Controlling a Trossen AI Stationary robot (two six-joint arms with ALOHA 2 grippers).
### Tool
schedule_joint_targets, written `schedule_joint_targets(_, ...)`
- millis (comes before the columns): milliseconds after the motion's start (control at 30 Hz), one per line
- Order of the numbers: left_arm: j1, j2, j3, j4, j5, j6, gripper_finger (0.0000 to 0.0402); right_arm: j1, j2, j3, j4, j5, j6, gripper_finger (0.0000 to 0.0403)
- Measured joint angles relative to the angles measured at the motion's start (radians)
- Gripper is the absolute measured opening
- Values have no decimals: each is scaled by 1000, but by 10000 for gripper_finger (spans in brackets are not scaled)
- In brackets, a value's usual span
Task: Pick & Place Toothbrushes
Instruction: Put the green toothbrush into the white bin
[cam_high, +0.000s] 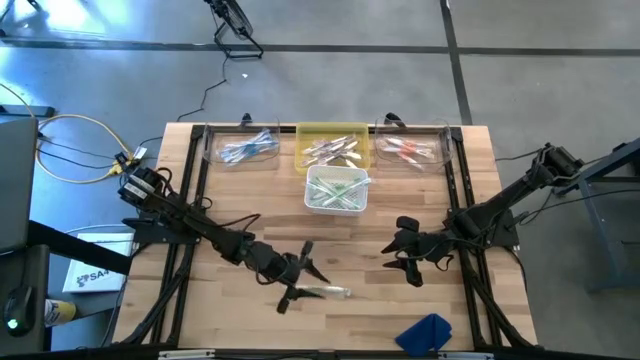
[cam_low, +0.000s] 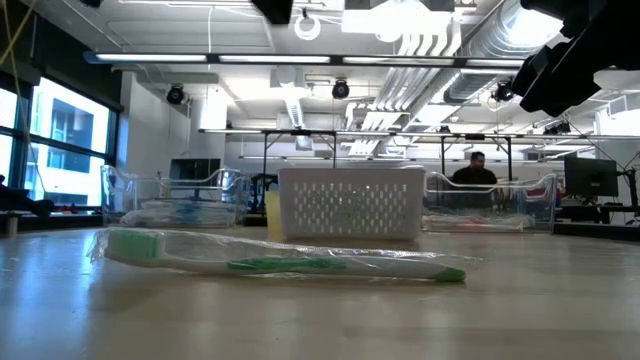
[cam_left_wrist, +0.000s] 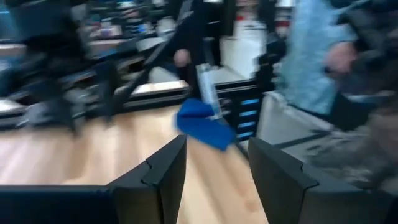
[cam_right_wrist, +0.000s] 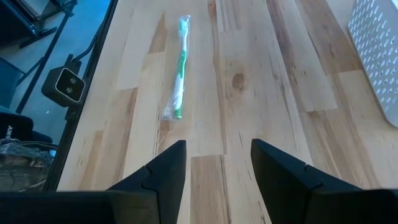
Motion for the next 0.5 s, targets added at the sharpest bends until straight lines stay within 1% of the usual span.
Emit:
schedule_joint_targets(67, -11, 0, 39, -33, 39, 21, 168, 0, 0, 0, 0, 0, 0, 174)
schedule_joint_targets(133, -17, 0, 93, -122, 43, 65, 168, 0, 0, 0, 0, 0, 0, 174)
schedule_joint_targets(200, -28, 0, 154, -294, 40, 118, 168, 0, 0, 0, -1, 0, 0, 174)
schedule_joint_targets(267, -34, 0, 223, -508, 22, 148, 168, 0, 0, 0, 0, 0, 0, 174)
schedule_joint_targets(367, -41, 10, 314, -781, 8, 133, 168, 0, 0, 0, 0, 0, 0, 174)
schedule_joint_targets(433, -43, 16, 345, -907, 9, 106, 168, 0, 0, 0, 0, 0, 0, 174)
schedule_joint_targets(500, -48, 16, 354, -947, 5, 80, 168, 0, 0, 0, -1, 0, 0, 174)
